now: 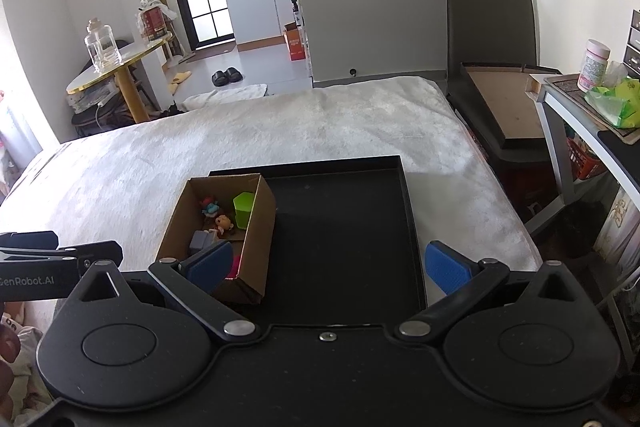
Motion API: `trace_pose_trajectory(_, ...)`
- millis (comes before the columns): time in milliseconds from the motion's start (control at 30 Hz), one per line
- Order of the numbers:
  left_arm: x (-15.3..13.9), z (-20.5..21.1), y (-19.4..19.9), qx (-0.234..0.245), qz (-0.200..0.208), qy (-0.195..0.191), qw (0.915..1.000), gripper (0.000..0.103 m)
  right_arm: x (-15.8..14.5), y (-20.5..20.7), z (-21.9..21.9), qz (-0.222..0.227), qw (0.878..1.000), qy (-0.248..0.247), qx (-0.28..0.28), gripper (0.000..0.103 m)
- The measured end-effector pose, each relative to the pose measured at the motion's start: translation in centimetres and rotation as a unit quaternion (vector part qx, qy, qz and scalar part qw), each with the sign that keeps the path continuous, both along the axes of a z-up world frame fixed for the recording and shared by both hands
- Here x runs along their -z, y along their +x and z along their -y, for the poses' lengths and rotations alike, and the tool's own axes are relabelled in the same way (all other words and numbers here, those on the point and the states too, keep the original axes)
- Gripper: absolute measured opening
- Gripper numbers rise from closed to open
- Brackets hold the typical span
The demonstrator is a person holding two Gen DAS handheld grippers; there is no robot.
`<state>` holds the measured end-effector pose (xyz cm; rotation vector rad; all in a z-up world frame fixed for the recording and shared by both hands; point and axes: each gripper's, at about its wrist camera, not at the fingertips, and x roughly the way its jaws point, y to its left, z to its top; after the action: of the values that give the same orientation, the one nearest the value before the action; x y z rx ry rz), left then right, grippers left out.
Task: Organize rigid objects
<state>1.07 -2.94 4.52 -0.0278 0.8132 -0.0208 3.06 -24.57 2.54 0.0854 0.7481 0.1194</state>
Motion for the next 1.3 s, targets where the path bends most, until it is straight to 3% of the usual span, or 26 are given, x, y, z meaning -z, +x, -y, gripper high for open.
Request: trace_pose_trajectory(1300, 0.42, -0.01, 0.05, 0.000, -0.004, -0.001, 1.0000, 0.096, 0.24, -0.10, -0.05, 0.000, 1.000, -0.007, -0.005, 0.103)
